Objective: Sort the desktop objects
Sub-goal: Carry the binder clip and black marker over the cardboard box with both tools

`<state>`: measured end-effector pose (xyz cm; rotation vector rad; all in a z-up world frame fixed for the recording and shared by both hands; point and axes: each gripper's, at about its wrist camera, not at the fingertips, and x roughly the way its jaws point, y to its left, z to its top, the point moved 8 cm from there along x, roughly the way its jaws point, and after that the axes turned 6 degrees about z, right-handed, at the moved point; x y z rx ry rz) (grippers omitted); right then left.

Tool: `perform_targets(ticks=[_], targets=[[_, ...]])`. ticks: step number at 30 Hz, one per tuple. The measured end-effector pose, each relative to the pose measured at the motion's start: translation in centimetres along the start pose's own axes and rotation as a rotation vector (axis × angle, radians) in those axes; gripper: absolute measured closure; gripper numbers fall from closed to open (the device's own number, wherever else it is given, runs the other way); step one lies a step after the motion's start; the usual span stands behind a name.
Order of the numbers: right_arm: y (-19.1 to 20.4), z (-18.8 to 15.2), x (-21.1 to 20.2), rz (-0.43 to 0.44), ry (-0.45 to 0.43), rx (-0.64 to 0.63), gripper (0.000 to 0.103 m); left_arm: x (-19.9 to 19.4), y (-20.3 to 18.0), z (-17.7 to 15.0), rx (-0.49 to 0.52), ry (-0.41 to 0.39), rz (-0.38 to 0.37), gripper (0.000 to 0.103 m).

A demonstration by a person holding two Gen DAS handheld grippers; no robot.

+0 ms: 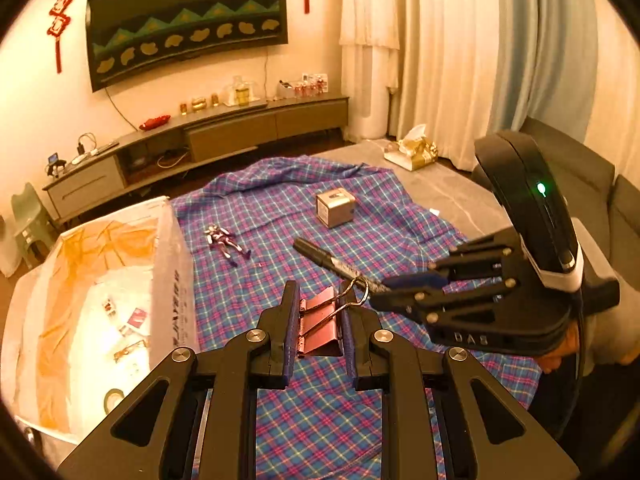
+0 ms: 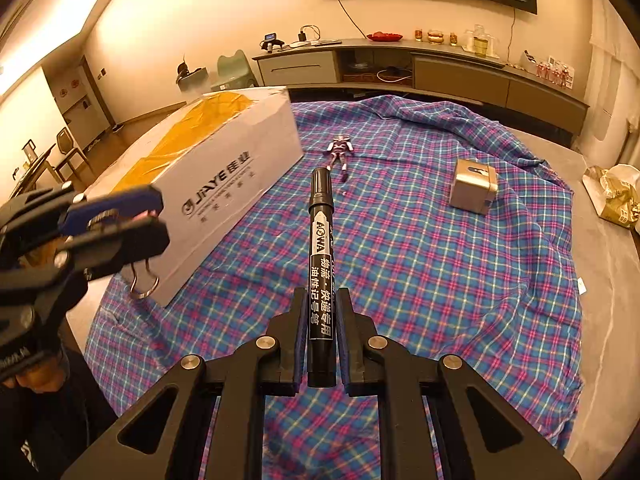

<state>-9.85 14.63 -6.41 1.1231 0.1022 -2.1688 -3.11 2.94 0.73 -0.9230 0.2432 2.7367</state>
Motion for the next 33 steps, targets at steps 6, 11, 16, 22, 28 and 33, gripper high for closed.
perform_targets(ticks=[6, 11, 16, 22, 28, 33], targets=[[1.6, -0.3, -0.9, -0.009, 0.001, -0.018, 0.088, -1.3, 1.2, 0.2, -0.016, -0.033, 0.007, 0.083], [2.7, -0.1, -1.8, -0.015, -0.007, -0.029, 0.088, -2.4, 2.0, 0.4, -0.032, -0.061, 0.009, 0.083], [4.4, 0.5, -2.7, -0.024, -0.021, -0.057, 0.088, -3.5, 2.9, 0.7, -0.046, -0.091, 0.01, 0.083], [7.0, 1.7, -3.3, -0.024, -0.033, -0.102, 0.088, -5.0, 4.5, 0.7, -0.069, -0.125, 0.017, 0.083], [9.4, 2.8, -3.3, -0.019, -0.04, -0.137, 0.088, -6.6, 6.3, 0.6, -0.096, -0.154, 0.026, 0.083], [11.7, 3.8, -3.3, -0.012, -0.048, -0.172, 0.088, -8.0, 7.8, 0.8, -0.124, -0.184, 0.035, 0.083]])
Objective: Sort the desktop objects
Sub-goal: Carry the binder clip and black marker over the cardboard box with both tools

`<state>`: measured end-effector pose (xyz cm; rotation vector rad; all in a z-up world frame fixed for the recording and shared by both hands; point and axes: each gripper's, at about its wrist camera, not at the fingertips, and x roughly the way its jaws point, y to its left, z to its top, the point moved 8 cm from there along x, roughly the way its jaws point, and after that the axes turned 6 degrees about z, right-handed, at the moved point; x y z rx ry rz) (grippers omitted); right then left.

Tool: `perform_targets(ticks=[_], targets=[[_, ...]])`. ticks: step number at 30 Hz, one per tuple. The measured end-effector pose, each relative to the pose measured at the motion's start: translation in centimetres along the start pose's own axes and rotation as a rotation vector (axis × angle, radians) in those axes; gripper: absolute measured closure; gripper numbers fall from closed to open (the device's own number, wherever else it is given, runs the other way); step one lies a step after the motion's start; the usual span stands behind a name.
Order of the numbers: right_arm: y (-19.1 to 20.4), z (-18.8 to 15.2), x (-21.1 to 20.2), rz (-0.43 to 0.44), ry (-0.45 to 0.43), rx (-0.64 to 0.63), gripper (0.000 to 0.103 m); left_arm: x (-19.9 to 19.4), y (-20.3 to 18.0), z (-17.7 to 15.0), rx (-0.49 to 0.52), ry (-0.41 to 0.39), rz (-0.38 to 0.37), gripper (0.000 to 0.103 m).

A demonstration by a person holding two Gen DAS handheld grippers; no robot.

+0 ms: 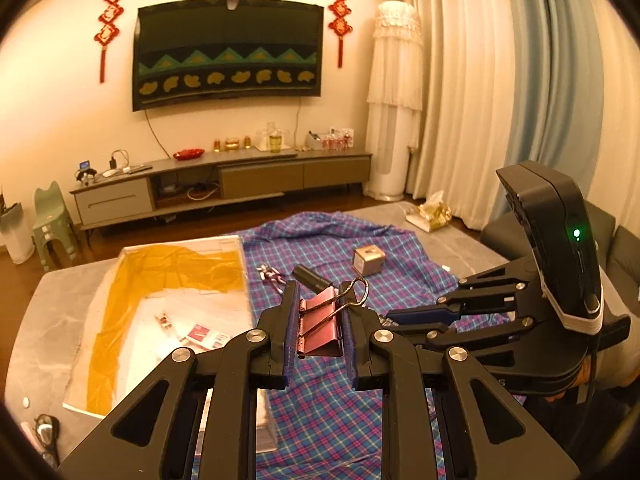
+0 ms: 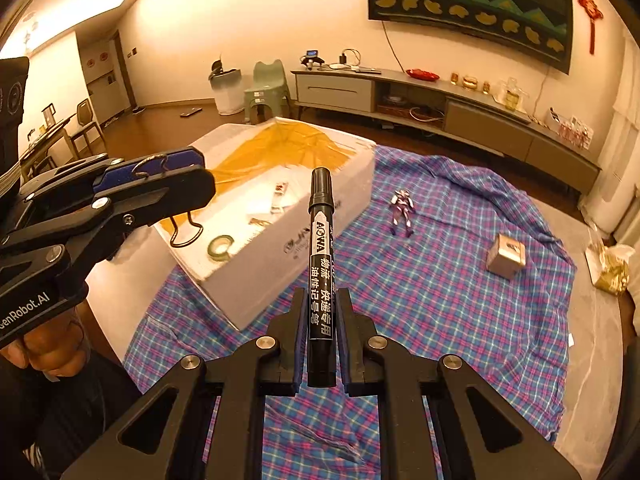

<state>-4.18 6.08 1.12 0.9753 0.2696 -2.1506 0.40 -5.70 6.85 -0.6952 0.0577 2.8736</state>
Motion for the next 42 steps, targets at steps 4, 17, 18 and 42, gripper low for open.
perform_targets(ticks=[4, 17, 18, 42], targets=[[1.5, 1.1, 0.2, 0.004, -0.006, -0.026, 0.088, -0.9, 1.2, 0.4, -0.022, -0.021, 0.007, 0.083], [5.7, 4.2, 0.6, 0.037, -0.026, -0.093, 0.088, -3.2, 5.3, 1.4, -0.097, -0.076, 0.042, 0.083], [5.9, 4.4, 0.7, 0.04, -0.027, -0.097, 0.088, -3.4, 5.7, 1.4, -0.105, -0.08, 0.044, 0.083], [8.6, 10.7, 5.7, 0.046, 0.01, -0.219, 0.088, -1.6, 15.6, 0.4, -0.317, -0.036, 0.172, 0.083]])
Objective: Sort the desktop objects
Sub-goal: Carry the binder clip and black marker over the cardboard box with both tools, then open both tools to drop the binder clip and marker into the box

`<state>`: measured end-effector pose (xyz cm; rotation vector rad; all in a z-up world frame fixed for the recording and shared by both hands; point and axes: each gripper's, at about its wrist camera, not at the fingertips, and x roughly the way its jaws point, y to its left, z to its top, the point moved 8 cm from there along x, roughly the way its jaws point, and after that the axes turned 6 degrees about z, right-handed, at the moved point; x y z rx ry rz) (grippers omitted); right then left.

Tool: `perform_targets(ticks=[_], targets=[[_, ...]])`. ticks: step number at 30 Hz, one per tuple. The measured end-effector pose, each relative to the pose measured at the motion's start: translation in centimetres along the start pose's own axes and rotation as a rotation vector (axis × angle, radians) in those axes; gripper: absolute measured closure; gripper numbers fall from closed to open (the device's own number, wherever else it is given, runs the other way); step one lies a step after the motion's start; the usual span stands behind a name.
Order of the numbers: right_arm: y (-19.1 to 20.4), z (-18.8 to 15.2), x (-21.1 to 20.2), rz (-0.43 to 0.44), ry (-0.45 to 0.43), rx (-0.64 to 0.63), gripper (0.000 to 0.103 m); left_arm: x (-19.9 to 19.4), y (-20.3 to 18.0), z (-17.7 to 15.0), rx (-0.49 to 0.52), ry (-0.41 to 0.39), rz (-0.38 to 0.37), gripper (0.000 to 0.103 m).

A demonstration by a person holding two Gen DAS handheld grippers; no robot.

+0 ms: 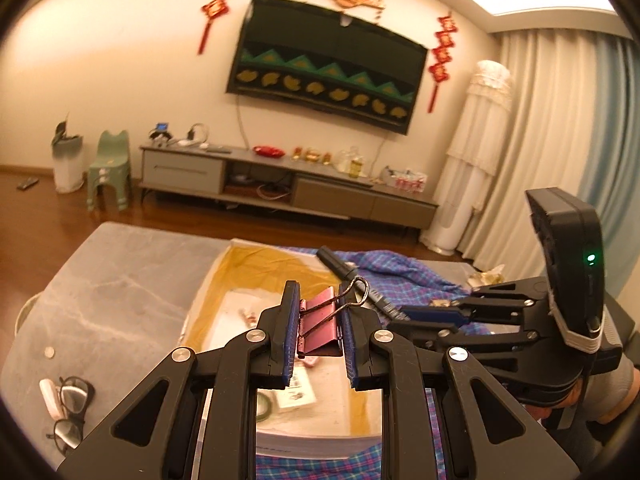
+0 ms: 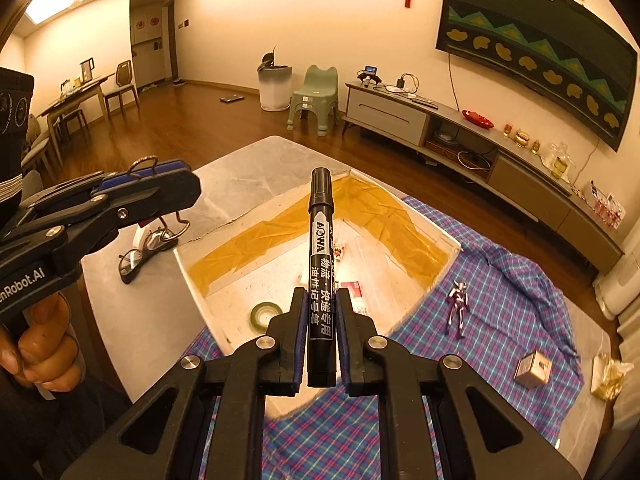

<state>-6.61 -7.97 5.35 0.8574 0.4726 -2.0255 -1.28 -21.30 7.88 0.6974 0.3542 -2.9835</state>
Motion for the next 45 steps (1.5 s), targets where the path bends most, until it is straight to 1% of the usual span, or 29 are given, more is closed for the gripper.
perform_targets(ticks=[6, 12, 19, 25, 28, 31, 34, 39, 45], targets=[[-1.0, 0.9, 2.6, 0.001, 0.036, -0.019, 0.088, 3.2, 2.5, -0.9, -0.054, 0.079, 0.072, 0.083], [-2.7, 1.3, 6.3, -0.021, 0.104, -0.042, 0.088, 6.0, 4.5, -2.2, -0.082, 0.166, 0.15, 0.083], [-4.4, 1.3, 10.5, -0.04, 0.196, -0.087, 0.088, 8.5, 5.8, -3.3, -0.068, 0.255, 0.237, 0.083], [-4.9, 1.9, 14.3, -0.02, 0.268, -0.108, 0.088, 10.3, 6.5, -4.4, -0.048, 0.335, 0.268, 0.083], [-4.8, 2.3, 16.0, 0.003, 0.301, -0.089, 0.088, 11.3, 6.6, -5.4, -0.019, 0.381, 0.28, 0.083], [-4.7, 2.6, 18.2, 0.026, 0.345, -0.061, 0.088, 11.8, 6.7, -6.0, 0.002, 0.404, 0.298, 0.083], [-4.5, 3.0, 19.8, 0.044, 0.374, -0.031, 0.088, 12.5, 7.1, -6.4, -0.001, 0.424, 0.308, 0.083], [-4.3, 3.5, 22.4, 0.091, 0.412, 0.053, 0.088, 13.3, 7.6, -6.9, -0.029, 0.455, 0.32, 0.083], [-4.5, 3.5, 24.6, 0.125, 0.447, 0.154, 0.088, 13.6, 7.9, -6.8, -0.048, 0.463, 0.327, 0.083]])
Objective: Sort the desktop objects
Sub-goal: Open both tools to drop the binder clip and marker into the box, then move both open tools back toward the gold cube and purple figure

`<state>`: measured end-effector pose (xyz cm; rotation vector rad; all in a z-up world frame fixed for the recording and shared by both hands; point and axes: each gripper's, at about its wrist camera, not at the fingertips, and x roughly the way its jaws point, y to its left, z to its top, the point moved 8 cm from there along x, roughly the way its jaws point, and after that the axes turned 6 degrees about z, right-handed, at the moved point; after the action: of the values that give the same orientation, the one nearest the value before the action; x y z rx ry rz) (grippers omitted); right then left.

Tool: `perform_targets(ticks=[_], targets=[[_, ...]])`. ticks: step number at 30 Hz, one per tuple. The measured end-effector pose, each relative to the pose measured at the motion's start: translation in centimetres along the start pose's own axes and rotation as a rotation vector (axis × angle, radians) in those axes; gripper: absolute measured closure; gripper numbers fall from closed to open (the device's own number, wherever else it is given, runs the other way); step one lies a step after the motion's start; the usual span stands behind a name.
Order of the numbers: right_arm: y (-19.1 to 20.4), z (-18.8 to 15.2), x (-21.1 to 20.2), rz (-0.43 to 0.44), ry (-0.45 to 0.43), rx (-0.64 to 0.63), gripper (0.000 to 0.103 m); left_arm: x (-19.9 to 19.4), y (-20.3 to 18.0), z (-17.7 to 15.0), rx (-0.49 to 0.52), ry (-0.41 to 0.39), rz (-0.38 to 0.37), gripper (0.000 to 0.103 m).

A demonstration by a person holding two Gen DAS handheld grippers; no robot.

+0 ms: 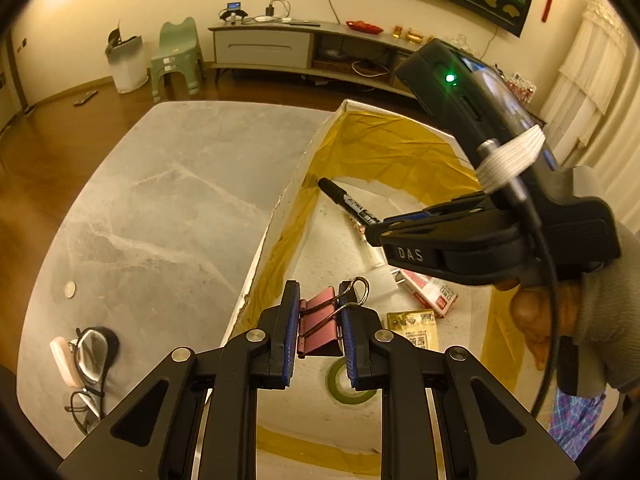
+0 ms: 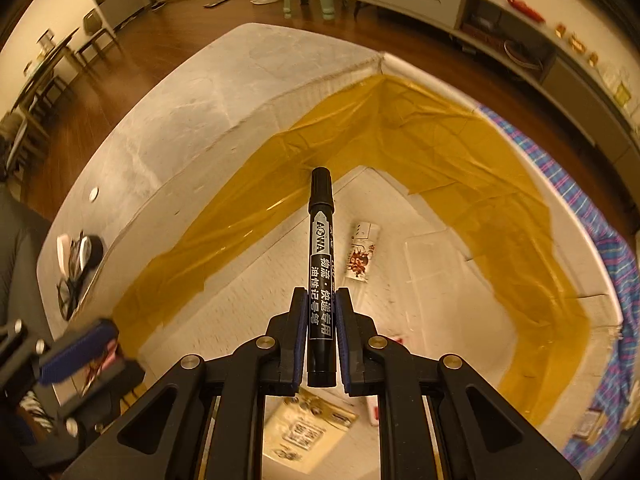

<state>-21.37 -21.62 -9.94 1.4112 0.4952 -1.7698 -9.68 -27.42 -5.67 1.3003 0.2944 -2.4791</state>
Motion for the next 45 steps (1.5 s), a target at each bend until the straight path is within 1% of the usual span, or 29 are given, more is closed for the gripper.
perform_targets(ticks=[5, 7, 8, 9, 10, 11, 13, 15, 17, 19, 20, 22, 23, 24, 26, 29, 32, 35, 39, 41, 42, 43, 44, 45], targets=[[-0.4, 0.1, 0.5, 0.025, 0.005, 0.047, 0.087, 0.4, 0.3, -0.1, -0.024, 0.018, 0.006, 0.082], [-0.6, 0.1, 0.5, 0.037, 0.001, 0.068, 0.084, 0.5, 0.4, -0.1, -0.034, 0.021, 0.007, 0.082], [-0.8, 0.1, 0.5, 0.039, -0.003, 0.08, 0.074, 0.5, 0.4, -0.1, -0.036, 0.02, 0.007, 0.082], [-1.0, 0.1, 0.3, 0.036, -0.008, 0.089, 0.067, 0.6, 0.5, -0.1, -0.039, 0.021, 0.005, 0.082], [-1.1, 0.0, 0.2, 0.032, -0.012, 0.096, 0.05, 0.6, 0.6, -0.1, -0.041, 0.021, 0.004, 0.079], [-1.3, -0.1, -0.1, 0.021, -0.018, 0.106, 0.04, 0.6, 0.6, -0.1, -0.042, 0.019, 0.005, 0.075], [-1.6, -0.4, -0.9, 0.002, -0.034, 0.124, 0.039, 0.7, 0.7, -0.2, -0.043, 0.021, 0.004, 0.074], [-1.5, -1.2, -2.2, 0.016, -0.05, 0.14, 0.038, 0.8, 0.8, -0.3, -0.041, 0.025, -0.005, 0.072], [-1.1, -2.1, -3.9, 0.03, -0.077, 0.147, 0.032, 1.0, 0.8, -0.4, -0.039, 0.03, 0.001, 0.071], [-0.6, -3.4, -6.0, 0.044, -0.102, 0.154, 0.032, 1.1, 0.8, -0.5, -0.035, 0.032, 0.009, 0.071], [-0.6, -3.3, -6.9, 0.056, -0.109, 0.154, 0.032, 1.0, 0.8, -0.5, -0.034, 0.03, 0.012, 0.071], [0.4, -5.0, -9.1, 0.08, -0.112, 0.149, 0.031, 0.8, 0.8, -0.6, -0.034, 0.027, 0.017, 0.071], [1.1, -6.2, -10.4, 0.08, -0.105, 0.146, 0.027, 0.7, 0.8, -0.7, -0.038, 0.027, 0.019, 0.071], [1.9, -7.2, -11.4, 0.082, -0.094, 0.137, 0.025, 0.5, 0.9, -0.9, -0.044, 0.027, 0.026, 0.071], [3.5, -8.7, -13.0, 0.081, -0.091, 0.102, 0.025, 0.1, 1.1, -1.2, -0.051, 0.023, 0.034, 0.071], [6.0, -11.2, -16.4, 0.102, -0.121, 0.054, 0.025, -1.1, 1.5, -1.7, -0.049, -0.004, 0.058, 0.071], [7.9, -12.5, -19.6, 0.136, -0.152, 0.041, 0.024, -2.1, 2.0, -1.8, -0.075, -0.024, 0.052, 0.071], [9.9, -13.1, -22.4, 0.155, -0.199, 0.002, 0.023, -2.9, 2.6, -1.3, -0.091, -0.05, 0.059, 0.071], [11.5, -13.1, -24.2, 0.181, -0.246, -0.055, 0.022, -2.6, 2.1, -1.2, -0.075, -0.05, 0.065, 0.071], [11.7, -12.7, -24.8, 0.213, -0.271, -0.073, 0.022, -2.6, 1.3, -1.3, -0.047, -0.053, 0.061, 0.071], [11.6, -12.5, -25.0, 0.208, -0.297, -0.089, 0.022, -2.7, 1.1, -1.4, -0.037, -0.054, 0.061, 0.071], [11.1, -12.3, -24.7, 0.182, -0.29, -0.086, 0.022, -2.7, 0.7, -1.4, -0.027, -0.055, 0.062, 0.071], [10.7, -12.0, -24.3, 0.193, -0.274, -0.077, 0.022, -2.7, 0.3, -1.5, -0.017, -0.054, 0.06, 0.071], [10.2, -11.7, -24.2, 0.224, -0.276, -0.053, 0.022, -2.7, 0.0, -1.5, -0.008, -0.053, 0.053, 0.071]])
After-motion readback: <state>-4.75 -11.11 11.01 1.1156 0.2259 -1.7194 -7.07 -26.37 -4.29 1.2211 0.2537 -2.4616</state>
